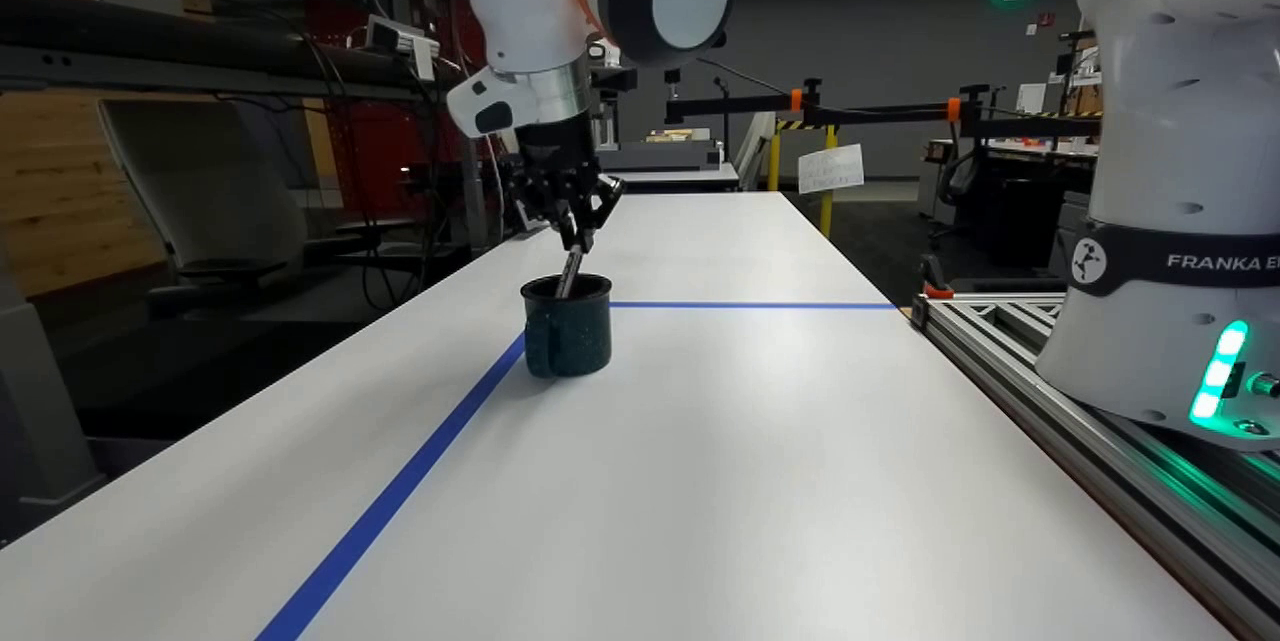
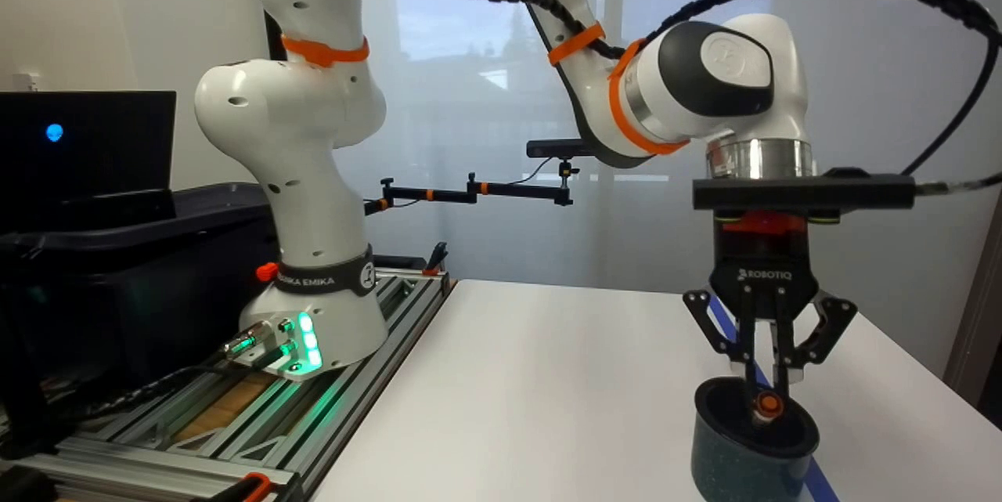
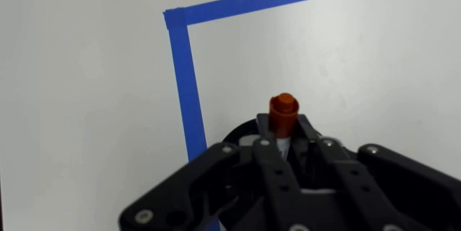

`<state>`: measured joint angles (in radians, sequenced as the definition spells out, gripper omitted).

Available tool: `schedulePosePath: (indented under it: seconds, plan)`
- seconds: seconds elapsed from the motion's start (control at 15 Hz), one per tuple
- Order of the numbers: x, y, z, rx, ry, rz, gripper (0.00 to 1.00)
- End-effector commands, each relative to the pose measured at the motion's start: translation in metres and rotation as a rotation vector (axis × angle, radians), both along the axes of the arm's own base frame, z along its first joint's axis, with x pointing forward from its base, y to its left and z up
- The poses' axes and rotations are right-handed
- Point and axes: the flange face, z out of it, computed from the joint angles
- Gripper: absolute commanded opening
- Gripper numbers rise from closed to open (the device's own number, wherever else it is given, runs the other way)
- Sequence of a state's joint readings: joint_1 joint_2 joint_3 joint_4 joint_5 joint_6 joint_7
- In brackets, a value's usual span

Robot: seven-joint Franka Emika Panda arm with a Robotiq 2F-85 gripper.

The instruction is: Take the marker out of the mug.

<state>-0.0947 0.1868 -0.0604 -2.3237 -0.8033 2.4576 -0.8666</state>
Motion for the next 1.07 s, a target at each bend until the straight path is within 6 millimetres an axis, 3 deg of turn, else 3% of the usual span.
schedulePosePath:
  seconds: [0.0, 0.27, 0.4, 0.6, 0.8, 1.0]
  plan:
    - [-0.052, -0.016, 0.046, -0.02, -0.01, -0.02, 0.05]
    - [-0.094, -0.02, 0.072, 0.082, -0.074, 0.075, 0.05]
    - [-0.1, -0.018, 0.073, 0.149, -0.107, 0.15, 0.05]
    - [-0.102, -0.016, 0.057, 0.262, -0.114, 0.24, 0.05]
    - [-0.107, 0.003, 0.042, 0.36, -0.058, 0.347, 0.05]
    - [-0.111, 0.006, 0.04, 0.42, 0.013, 0.381, 0.05]
